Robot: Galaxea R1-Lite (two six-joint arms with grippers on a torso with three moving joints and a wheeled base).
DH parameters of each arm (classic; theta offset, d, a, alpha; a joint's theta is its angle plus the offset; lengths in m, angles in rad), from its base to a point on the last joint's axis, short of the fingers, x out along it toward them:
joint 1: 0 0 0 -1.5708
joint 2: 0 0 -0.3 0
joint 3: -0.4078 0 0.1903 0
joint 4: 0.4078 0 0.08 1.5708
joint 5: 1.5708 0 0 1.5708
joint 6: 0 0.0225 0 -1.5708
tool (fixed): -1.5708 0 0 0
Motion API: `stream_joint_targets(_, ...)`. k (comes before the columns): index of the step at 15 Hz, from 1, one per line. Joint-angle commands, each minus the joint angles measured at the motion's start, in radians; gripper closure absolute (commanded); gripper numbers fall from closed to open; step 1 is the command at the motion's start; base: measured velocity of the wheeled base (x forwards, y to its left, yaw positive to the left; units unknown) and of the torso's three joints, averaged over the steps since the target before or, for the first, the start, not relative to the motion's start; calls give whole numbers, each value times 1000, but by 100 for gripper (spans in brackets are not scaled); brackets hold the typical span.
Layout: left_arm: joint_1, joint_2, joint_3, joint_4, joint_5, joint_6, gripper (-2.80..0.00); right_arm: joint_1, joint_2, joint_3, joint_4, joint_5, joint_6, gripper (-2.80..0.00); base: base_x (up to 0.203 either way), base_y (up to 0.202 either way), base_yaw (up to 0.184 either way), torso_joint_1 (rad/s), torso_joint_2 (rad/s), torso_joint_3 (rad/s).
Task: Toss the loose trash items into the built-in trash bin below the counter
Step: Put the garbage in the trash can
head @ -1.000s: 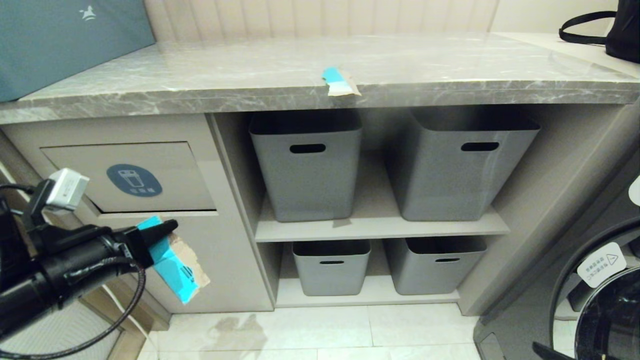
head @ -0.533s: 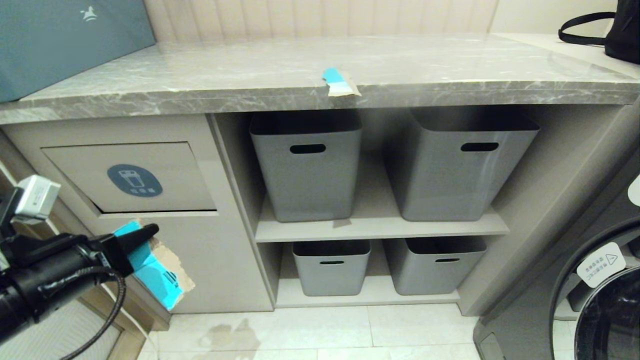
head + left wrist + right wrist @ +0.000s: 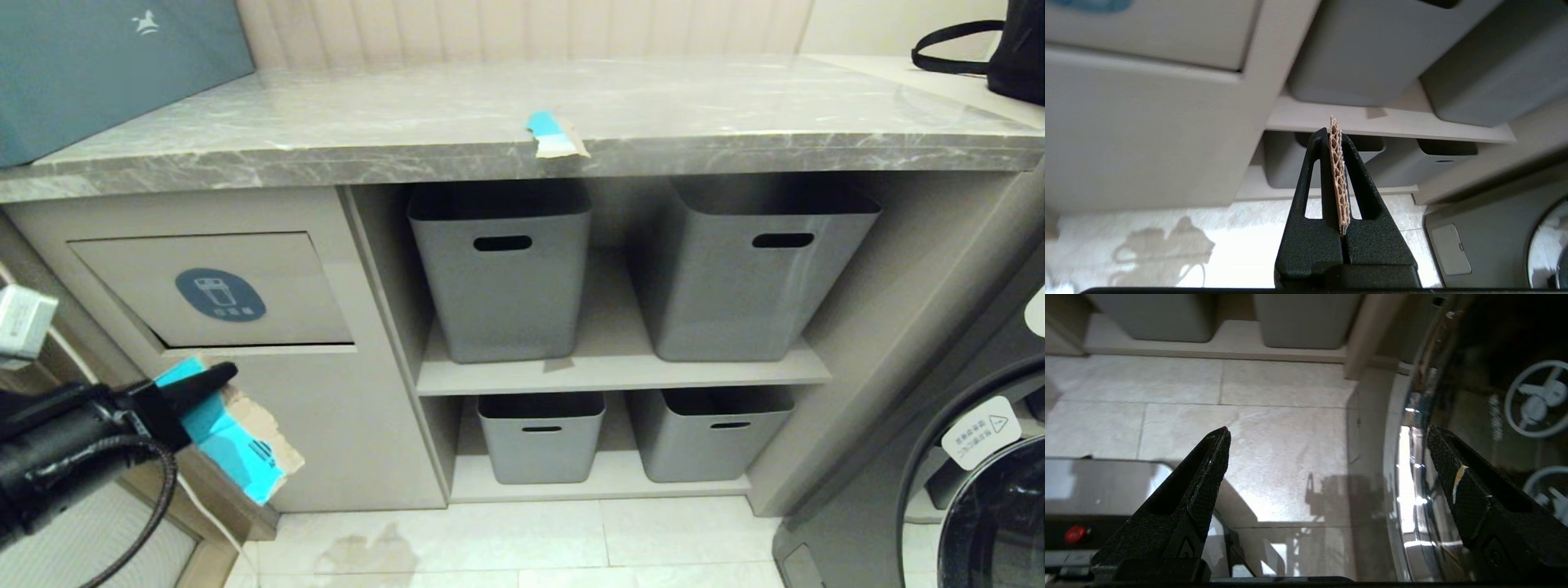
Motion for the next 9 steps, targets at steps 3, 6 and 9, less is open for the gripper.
stream_joint_targets(3, 25, -29, 47, -5, -9, -40, 0, -58, -94, 5, -9, 1, 6, -280, 0, 0, 0, 0, 0, 0)
stream_joint_targets(6, 26, -53, 67, -5, -9, -36, 0, -54, -89, 8, -23, -5, 13, 0, 0, 0, 0, 0, 0, 0)
stream_joint_targets(9, 43, -24, 67, -5, -7, -42, 0, -61, -34, 3, 1, -4, 9, 0, 0, 0, 0, 0, 0, 0)
